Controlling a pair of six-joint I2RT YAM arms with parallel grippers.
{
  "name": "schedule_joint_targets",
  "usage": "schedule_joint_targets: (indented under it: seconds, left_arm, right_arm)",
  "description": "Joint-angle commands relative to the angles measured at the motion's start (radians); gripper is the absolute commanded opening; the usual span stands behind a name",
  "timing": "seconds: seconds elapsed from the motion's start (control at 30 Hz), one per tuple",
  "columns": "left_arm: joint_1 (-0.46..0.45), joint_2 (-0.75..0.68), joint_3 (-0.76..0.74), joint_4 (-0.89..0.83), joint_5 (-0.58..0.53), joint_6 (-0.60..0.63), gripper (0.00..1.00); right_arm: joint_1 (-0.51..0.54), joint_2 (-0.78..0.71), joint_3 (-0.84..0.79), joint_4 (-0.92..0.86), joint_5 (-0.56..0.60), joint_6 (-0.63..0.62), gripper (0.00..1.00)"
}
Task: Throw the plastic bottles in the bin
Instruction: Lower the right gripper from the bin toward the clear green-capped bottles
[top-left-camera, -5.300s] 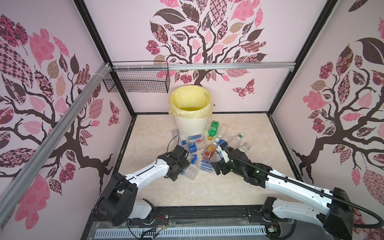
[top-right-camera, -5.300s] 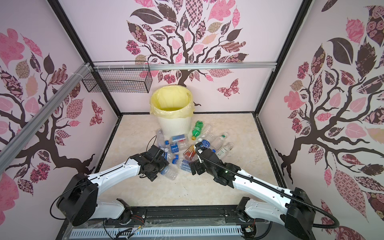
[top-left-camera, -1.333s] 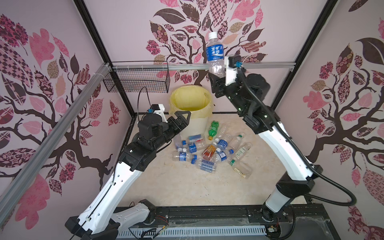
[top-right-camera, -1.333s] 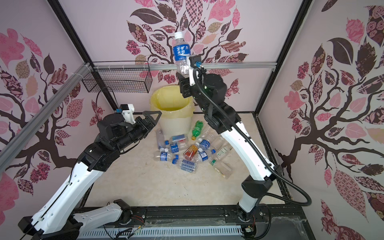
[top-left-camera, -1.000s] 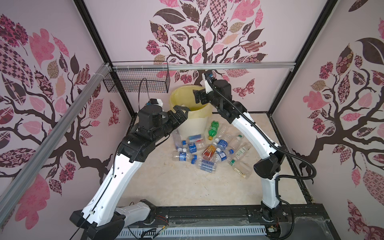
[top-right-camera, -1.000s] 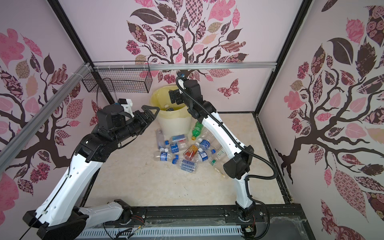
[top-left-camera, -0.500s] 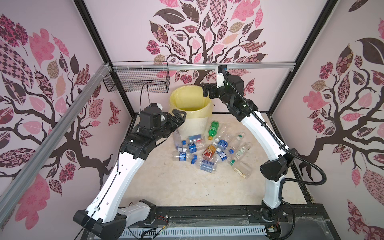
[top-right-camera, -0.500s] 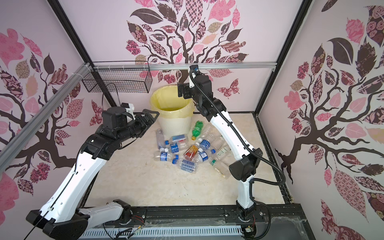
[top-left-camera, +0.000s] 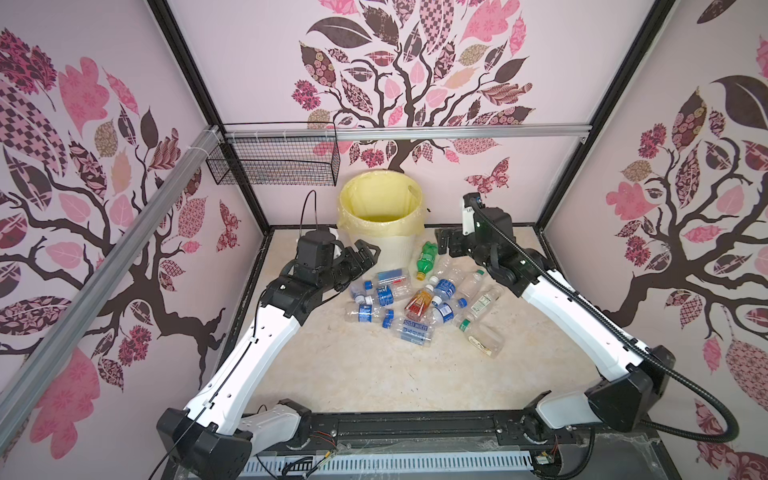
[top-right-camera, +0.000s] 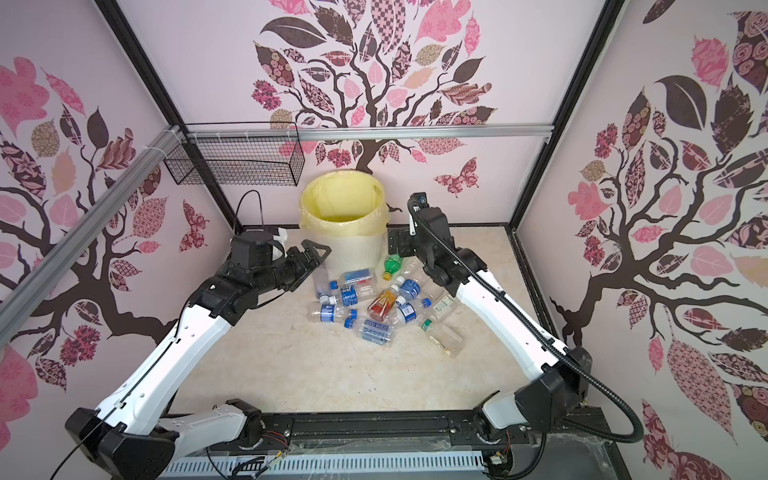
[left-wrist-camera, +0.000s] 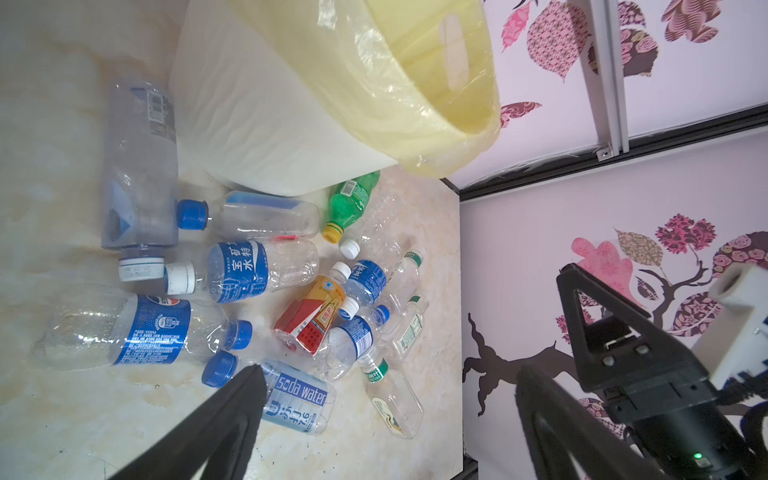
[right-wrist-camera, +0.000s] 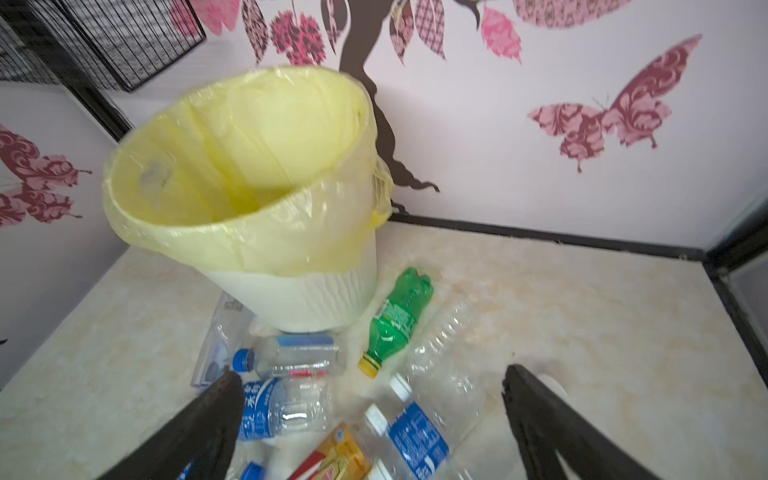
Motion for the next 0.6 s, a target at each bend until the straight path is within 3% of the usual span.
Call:
schedule_joint_targets:
  seconds: [0.0, 0.17, 0.33, 0.57]
  left_arm:
    - [-0.003, -0.061, -0.071, 0.095, 0.067, -0.002, 0.97]
    - [-0.028, -0.104, -0.114, 0.076, 0.092, 0.006, 0.97]
    - [-0.117, -0.112, -0.158, 0.087, 0.051, 0.0, 0.97]
    - [-0.175, -0.078, -0.21, 0.121, 0.081, -0.019, 0.97]
  right_arm:
    - [0.003, -0.086, -0.142, -0.036, 0.033, 0.11, 0.99]
    - [0.002, -0.181, -0.329, -0.096, 0.071, 0.162, 1.0]
    - [-0.01, -0.253, -0.523, -0.132, 0.071, 0.221, 1.0]
    - [-0.06, -0.344, -0.667, -0.116, 0.044, 0.245, 1.0]
